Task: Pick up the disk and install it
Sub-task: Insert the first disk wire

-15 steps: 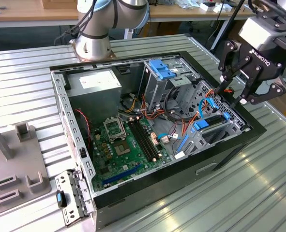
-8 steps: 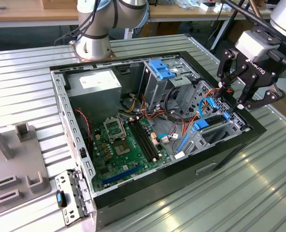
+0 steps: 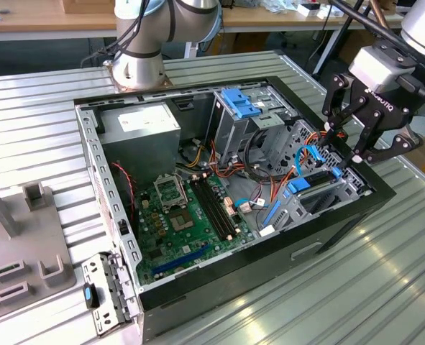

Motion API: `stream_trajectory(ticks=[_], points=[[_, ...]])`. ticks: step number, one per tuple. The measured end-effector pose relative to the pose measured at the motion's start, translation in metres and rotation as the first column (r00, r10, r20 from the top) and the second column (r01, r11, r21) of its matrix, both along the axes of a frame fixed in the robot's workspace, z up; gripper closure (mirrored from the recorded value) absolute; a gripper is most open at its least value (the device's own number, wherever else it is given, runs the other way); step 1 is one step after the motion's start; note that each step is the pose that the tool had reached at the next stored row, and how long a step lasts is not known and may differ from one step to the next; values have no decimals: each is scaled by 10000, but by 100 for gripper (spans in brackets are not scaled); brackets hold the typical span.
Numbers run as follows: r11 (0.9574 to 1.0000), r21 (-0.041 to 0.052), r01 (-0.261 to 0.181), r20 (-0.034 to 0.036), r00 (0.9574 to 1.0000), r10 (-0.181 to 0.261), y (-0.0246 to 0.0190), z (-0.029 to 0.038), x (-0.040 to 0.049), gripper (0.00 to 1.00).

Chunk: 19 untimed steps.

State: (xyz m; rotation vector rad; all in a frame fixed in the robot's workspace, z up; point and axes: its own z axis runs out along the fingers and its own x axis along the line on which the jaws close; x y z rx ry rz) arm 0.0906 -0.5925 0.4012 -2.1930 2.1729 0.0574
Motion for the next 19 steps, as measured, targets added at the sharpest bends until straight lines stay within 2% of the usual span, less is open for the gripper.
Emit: stream_trajectory(ticks=[7,9,10,15,19], points=[[9999,-1,-135,0,9999,135,0,-2,0,50],[9972,2,-744,1,9972,744,6,-4,4,50],[9965,1,-832,0,9965,832,12,-3,6,50],[9963,1,-857,0,9963,857,15,-3,6,50],[9963,1,-858,0,9963,858,35,-4,6,50]])
